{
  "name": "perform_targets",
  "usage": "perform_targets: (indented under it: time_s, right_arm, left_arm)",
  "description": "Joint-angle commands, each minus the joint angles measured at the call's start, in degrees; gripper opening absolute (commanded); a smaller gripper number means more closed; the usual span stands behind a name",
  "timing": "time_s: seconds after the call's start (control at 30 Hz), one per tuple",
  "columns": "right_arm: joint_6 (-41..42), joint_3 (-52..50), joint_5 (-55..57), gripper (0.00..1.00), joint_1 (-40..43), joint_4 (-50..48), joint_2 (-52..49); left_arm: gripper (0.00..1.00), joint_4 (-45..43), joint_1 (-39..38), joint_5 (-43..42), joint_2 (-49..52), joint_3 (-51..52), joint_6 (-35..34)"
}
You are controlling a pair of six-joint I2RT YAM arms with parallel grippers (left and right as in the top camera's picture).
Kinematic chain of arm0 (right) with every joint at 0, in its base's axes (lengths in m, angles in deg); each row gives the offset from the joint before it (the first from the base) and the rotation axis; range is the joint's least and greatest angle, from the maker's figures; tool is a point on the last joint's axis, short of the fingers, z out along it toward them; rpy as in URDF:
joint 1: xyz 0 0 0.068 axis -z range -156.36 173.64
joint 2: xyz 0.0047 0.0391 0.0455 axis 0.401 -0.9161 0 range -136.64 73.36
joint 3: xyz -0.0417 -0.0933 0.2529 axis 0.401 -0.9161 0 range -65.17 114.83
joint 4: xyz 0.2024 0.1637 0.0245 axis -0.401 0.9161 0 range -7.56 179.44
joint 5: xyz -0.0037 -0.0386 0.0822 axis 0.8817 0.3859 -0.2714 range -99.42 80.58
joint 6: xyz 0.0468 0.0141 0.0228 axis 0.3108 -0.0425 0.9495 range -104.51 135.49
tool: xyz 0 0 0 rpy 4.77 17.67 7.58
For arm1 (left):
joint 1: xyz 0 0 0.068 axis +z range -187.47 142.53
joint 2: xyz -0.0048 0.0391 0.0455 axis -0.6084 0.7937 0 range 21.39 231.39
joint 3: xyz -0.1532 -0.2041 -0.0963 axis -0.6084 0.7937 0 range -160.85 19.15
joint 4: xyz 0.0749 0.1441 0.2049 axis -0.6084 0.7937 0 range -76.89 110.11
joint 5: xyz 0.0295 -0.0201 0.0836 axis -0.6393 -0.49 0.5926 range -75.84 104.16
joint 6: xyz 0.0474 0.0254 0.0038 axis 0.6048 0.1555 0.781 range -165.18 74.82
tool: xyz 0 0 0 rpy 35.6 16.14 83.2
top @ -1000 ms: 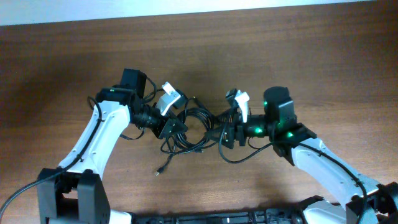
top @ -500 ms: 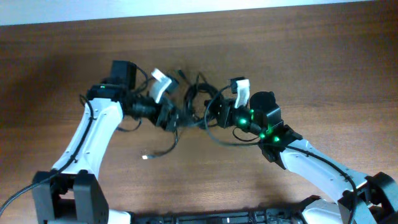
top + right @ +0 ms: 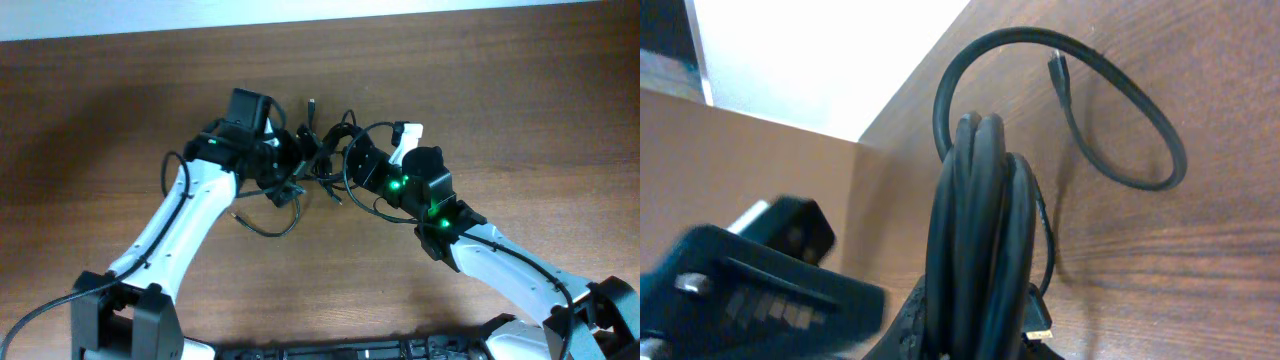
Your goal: Untangle cables
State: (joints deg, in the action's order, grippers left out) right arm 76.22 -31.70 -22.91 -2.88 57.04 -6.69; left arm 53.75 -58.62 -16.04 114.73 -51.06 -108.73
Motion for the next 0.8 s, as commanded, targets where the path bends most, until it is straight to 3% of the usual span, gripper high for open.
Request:
perform_targets:
  time_s: [0.0,0.07,0.2,0.3,0.4,0.5,0.57,0.6,0.63,0.67,0.77]
  right_arm:
    - [5.3,0.5,0.4,0.05,-0.1,-0.6,0.0]
    - [5.8,0.5,-0.5,0.04,-0.1,-0.6,0.0]
    - [6.2,0.5,-1.5,0.04,-0.1,-0.6,0.0]
    - [12.7,0.5,-2.0,0.04,-0.1,-0.8,0.0]
    - [13.6,0.5,-3.2,0.04,-0.1,-3.2,0.0]
    - [13.7,0.5,-5.2,0.04,-0.1,-3.3,0.0]
    - [12.7,0.5,-5.2,0.04,-0.1,-3.3,0.0]
    - [11.1,0.5,-5.4,0.04,-0.1,-3.3,0.0]
    - [9.8,0.5,-5.4,0.04,-0.1,-2.4,0.0]
    - [8.0,0.5,-5.4,0.15,-0.1,-1.2,0.0]
    - [-8.7,0.5,-5.4,0.71,0.0,5.1,0.0]
  left_arm:
    - [0.96,-0.1,-3.3,7.4,-0.3,-0.6,-16.2]
    - [0.88,-0.2,-4.6,8.7,-0.3,-0.6,-22.7]
    - [0.73,-0.1,-5.0,9.6,-0.1,-0.5,-23.3]
    - [0.71,-0.2,-5.1,9.4,0.3,-0.5,-26.7]
    - [0.73,-1.2,-6.6,8.8,2.2,-0.5,-29.0]
    - [0.5,-3.4,-7.2,9.2,3.3,-0.5,-29.9]
    - [0.09,-3.7,-7.2,11.7,3.3,-0.5,-27.2]
    - [0.0,-3.7,-6.9,13.2,3.3,-0.5,-23.4]
    - [0.0,-3.7,-6.1,13.6,3.3,-0.5,-19.2]
    - [0.0,-3.7,-4.6,13.5,3.3,-0.5,-12.7]
    - [0.0,-3.5,0.5,13.5,3.2,-0.5,9.4]
